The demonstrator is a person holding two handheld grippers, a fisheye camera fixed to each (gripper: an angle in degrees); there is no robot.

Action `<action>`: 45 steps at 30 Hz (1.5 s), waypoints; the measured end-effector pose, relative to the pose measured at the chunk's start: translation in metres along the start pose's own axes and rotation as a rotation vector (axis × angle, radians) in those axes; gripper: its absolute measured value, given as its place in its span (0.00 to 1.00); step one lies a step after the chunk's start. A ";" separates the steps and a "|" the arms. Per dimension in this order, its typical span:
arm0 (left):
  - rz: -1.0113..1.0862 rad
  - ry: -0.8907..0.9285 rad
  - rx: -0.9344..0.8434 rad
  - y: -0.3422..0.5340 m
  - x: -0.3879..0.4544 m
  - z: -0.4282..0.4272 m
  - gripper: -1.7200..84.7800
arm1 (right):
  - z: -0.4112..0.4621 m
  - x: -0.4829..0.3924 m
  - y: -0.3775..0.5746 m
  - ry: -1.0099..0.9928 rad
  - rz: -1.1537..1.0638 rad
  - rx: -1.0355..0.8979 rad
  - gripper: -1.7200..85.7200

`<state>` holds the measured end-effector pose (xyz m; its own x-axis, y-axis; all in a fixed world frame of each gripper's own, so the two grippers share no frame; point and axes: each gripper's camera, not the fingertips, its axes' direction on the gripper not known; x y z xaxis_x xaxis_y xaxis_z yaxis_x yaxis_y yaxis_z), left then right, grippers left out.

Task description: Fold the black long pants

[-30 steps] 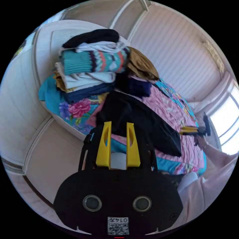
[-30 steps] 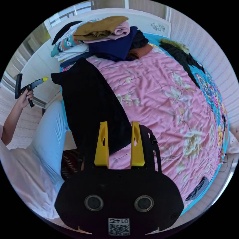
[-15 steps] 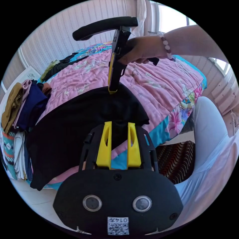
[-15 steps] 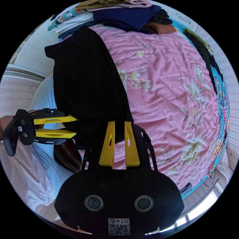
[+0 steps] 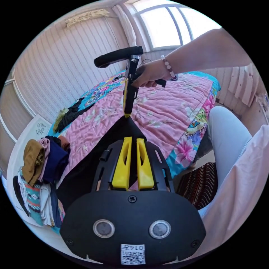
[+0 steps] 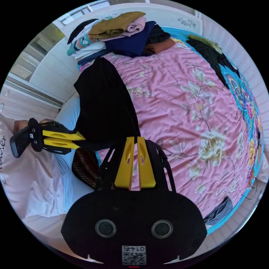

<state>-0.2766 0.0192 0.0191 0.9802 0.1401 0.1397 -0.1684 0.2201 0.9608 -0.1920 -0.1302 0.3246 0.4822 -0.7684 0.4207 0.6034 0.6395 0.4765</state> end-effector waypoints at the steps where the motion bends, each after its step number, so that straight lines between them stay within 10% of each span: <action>1: -0.033 0.036 0.027 -0.001 -0.002 0.000 0.04 | 0.006 0.010 0.009 -0.018 0.048 0.008 0.03; 7: -0.328 0.244 0.036 0.035 -0.067 0.002 0.06 | 0.048 0.041 0.040 0.039 0.267 -0.048 0.02; 20: -1.170 -0.239 -0.116 0.288 -0.310 -0.100 0.12 | 0.064 -0.069 -0.104 -0.016 -0.222 0.094 0.14; 28: -1.124 -0.099 -0.248 0.311 -0.364 -0.052 0.11 | 0.149 -0.110 -0.184 0.003 -0.279 -0.142 0.05; 40: -0.656 -0.247 0.042 0.243 -0.368 -0.118 0.01 | 0.080 -0.084 -0.108 -0.007 -0.096 0.216 0.03; 45: -0.693 -0.175 -0.052 0.256 -0.387 -0.091 0.02 | 0.115 -0.072 -0.127 -0.121 -0.050 0.062 0.06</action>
<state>-0.7088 0.1090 0.1892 0.8650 -0.2049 -0.4581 0.4986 0.2488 0.8303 -0.3764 -0.1533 0.3220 0.3706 -0.7931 0.4833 0.5827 0.6038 0.5440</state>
